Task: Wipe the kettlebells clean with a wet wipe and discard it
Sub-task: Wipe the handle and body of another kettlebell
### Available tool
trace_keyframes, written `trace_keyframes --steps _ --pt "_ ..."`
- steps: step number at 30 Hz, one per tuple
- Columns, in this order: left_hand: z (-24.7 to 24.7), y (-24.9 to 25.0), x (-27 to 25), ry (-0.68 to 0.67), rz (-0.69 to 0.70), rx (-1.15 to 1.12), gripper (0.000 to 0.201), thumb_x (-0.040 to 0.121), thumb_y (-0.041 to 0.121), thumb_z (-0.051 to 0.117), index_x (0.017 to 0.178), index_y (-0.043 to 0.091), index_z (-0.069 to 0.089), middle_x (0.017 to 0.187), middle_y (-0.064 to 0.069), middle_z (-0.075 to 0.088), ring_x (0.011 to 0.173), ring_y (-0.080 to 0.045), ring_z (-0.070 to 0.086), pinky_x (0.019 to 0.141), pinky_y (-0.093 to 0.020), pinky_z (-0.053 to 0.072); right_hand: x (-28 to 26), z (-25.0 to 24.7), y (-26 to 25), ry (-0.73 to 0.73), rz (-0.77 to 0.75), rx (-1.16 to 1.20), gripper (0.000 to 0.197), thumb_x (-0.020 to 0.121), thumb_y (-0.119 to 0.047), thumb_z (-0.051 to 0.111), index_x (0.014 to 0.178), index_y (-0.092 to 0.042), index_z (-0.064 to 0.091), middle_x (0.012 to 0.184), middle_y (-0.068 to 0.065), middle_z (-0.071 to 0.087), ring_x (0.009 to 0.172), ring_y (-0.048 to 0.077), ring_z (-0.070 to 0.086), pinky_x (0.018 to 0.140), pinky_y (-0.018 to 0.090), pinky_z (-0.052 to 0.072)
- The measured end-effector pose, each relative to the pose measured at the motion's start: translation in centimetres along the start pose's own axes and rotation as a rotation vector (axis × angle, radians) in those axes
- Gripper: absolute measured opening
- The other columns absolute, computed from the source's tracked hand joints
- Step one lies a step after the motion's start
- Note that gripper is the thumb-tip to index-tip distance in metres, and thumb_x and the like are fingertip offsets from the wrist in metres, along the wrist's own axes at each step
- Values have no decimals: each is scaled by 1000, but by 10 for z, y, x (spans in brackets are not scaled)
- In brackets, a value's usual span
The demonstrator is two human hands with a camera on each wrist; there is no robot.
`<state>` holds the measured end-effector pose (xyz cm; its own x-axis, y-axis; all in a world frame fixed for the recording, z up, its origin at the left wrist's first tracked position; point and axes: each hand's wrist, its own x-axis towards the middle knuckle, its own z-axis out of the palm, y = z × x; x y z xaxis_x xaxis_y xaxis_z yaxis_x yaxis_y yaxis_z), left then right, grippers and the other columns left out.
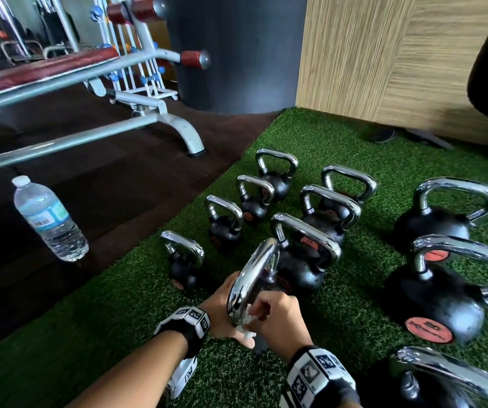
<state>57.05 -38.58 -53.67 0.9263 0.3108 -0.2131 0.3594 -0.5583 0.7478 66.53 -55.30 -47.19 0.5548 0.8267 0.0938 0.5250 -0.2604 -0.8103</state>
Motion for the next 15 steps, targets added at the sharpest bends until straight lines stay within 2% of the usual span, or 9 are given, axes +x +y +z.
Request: trace_keyframes --steps 1,2,3,5,6,8,9,12,15 --pt "-1 1 1 6 -6 16 121 50 33 101 148 13 32 128 17 52 109 27 48 106 -13 42 3 -2 0 -14 2 -6 23 58 -11 90 68 -20 71 67 -8 70 61 0 63 58 14 52" --pt "-2 2 1 3 11 27 118 51 36 100 148 15 37 137 13 49 119 18 47 113 -26 41 6 -5 0 -33 9 -3 23 60 -10 90 73 -21 74 70 -10 71 65 -2 66 61 12 53" --pt "-2 4 1 -14 56 56 113 53 39 99 148 18 41 146 10 44 132 7 43 118 -33 35 10 -7 0 -57 19 7 25 62 -9 89 80 -22 77 72 -12 71 67 -6 66 63 9 52" --pt "-4 8 3 -71 173 207 94 63 47 92 145 28 51 157 8 34 148 -13 27 125 -37 20 16 -10 2 -118 34 18 28 68 -6 86 92 -20 79 76 -15 70 68 -12 65 65 4 49" --pt "-5 8 3 -91 217 265 85 67 49 89 143 33 53 159 9 30 150 -17 21 126 -38 14 19 -10 2 -147 34 3 27 72 -5 83 96 -17 78 81 -13 70 71 -9 65 67 5 50" --pt "-5 8 2 -77 263 263 82 68 47 89 141 37 53 159 13 23 149 -16 16 127 -36 7 22 -7 3 -176 25 -50 21 79 -6 78 97 -15 76 92 -6 71 83 4 67 76 16 54" --pt "-5 9 1 -53 268 235 83 67 46 90 140 41 51 157 14 21 147 -15 15 126 -33 7 24 -6 4 -180 26 -70 19 81 -6 76 97 -15 76 94 -5 69 87 9 66 78 17 54" --pt "-5 10 -3 -4 220 90 103 60 36 97 134 63 31 155 9 31 145 -13 29 125 -32 20 31 -8 4 -248 7 -78 19 82 -3 73 98 -13 76 100 -6 69 90 7 64 74 5 47" --pt "-5 10 -3 35 174 28 120 54 33 100 135 63 17 153 4 32 143 -9 32 124 -31 24 39 -13 5 -367 -43 -16 23 79 0 72 96 -14 78 106 -5 71 97 8 67 85 17 53"
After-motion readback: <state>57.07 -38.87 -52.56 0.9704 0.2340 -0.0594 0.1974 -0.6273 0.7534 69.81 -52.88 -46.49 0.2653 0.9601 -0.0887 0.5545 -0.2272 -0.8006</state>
